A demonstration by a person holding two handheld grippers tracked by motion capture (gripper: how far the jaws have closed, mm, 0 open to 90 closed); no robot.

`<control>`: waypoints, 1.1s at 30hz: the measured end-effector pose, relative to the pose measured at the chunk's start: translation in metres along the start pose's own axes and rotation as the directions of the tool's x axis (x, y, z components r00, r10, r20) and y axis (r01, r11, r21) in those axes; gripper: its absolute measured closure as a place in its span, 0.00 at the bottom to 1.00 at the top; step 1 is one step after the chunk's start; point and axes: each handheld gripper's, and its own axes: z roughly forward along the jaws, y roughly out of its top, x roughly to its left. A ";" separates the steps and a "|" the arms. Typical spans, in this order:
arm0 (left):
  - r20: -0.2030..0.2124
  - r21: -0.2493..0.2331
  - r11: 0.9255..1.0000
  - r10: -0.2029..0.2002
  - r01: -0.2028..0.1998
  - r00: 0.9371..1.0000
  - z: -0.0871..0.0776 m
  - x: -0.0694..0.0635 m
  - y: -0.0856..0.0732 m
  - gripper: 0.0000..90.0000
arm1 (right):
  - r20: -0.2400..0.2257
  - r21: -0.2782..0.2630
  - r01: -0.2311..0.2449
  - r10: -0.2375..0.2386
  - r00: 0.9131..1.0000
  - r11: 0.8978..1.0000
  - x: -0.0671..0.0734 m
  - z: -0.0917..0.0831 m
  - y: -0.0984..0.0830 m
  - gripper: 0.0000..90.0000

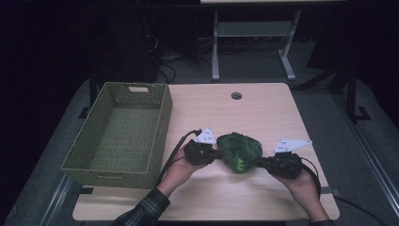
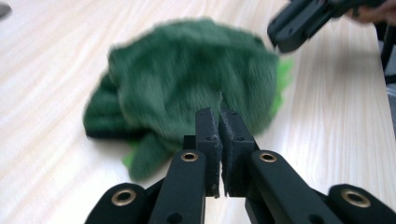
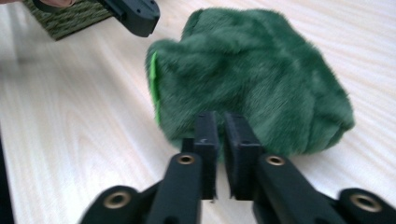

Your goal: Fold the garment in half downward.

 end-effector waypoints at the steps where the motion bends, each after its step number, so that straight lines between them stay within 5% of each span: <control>1: -0.006 0.002 1.000 0.005 -0.005 1.000 0.003 0.001 0.004 0.97 | 0.000 0.002 -0.002 0.002 1.000 1.000 -0.001 0.002 0.001 0.97; 5: -0.017 0.005 1.000 -0.002 0.002 1.000 0.018 0.010 0.010 0.99 | 0.007 0.035 -0.009 0.009 1.000 0.999 -0.005 0.013 0.001 0.99; 13: -0.056 0.118 0.992 -0.025 0.032 0.998 0.048 0.027 -0.010 1.00 | 0.003 0.103 -0.014 0.014 1.000 0.995 -0.010 0.030 -0.004 1.00; 20: -0.061 0.165 0.985 -0.030 0.040 0.998 0.053 0.030 -0.023 1.00 | -0.014 0.153 -0.013 0.016 1.000 0.988 -0.011 0.047 -0.012 1.00; 33: -0.047 0.160 0.985 -0.056 0.062 0.997 0.052 0.031 -0.026 1.00 | -0.011 0.187 -0.002 0.004 1.000 0.982 -0.007 0.053 -0.014 1.00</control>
